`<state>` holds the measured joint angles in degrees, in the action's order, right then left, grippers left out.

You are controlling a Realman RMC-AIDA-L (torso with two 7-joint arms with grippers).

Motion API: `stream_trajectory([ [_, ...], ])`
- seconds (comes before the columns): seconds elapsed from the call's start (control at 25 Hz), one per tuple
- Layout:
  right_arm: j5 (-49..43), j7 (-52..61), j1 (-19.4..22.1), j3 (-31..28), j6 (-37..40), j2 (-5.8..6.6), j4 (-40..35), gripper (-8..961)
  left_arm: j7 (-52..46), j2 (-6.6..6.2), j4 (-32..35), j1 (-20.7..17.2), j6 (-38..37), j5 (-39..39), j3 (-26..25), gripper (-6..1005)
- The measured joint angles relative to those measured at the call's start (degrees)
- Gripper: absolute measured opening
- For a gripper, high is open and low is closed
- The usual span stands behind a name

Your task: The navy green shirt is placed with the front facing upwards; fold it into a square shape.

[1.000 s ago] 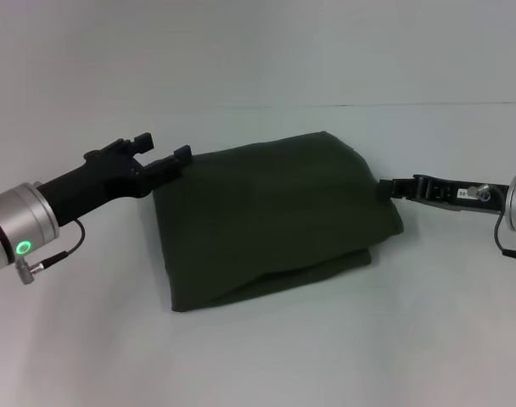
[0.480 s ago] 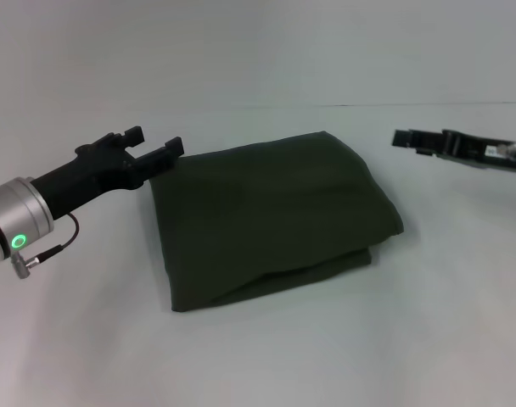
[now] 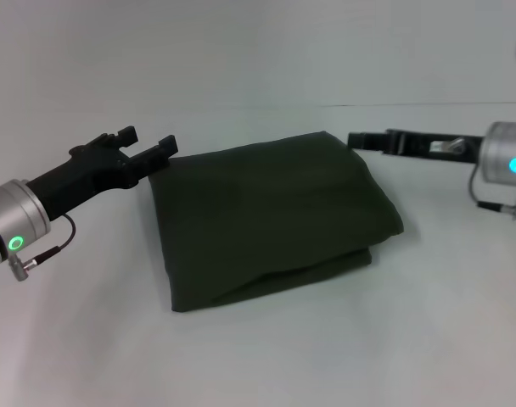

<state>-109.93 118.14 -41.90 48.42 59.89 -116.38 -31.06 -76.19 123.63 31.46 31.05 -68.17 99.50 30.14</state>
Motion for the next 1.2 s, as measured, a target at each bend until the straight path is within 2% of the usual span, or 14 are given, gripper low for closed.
stream_trajectory([
  [0.16, -0.11, -0.15, -1.69, 4.01, -4.92, -0.8, 2.71, 385, 0.14, 0.08, 0.0, -0.02, 0.07, -0.02, 0.0, 843],
  [0.44, -0.2, -0.19, -3.7, 12.87, -16.52, -2.88, 5.14, 95, 0.11, 0.11, 0.0, -0.11, 0.15, -0.02, 0.0, 843],
  [0.64, -0.24, -0.19, -4.48, 15.41, -19.91, -3.28, 6.51, -1, 0.04, -0.07, 0.0, -0.11, 0.15, -0.02, 0.0, 843],
  [1.04, 0.01, -0.56, -3.9, 15.12, -21.75, -3.26, 6.28, 0, -0.01, -0.14, -0.14, -0.15, 0.21, 0.4, 0.01, 844],
  [1.2, 2.52, -3.4, -2.92, 14.57, -19.92, -3.34, 4.9, 1, -0.01, -0.18, -0.43, -0.24, 0.24, 0.39, 0.0, 844],
])
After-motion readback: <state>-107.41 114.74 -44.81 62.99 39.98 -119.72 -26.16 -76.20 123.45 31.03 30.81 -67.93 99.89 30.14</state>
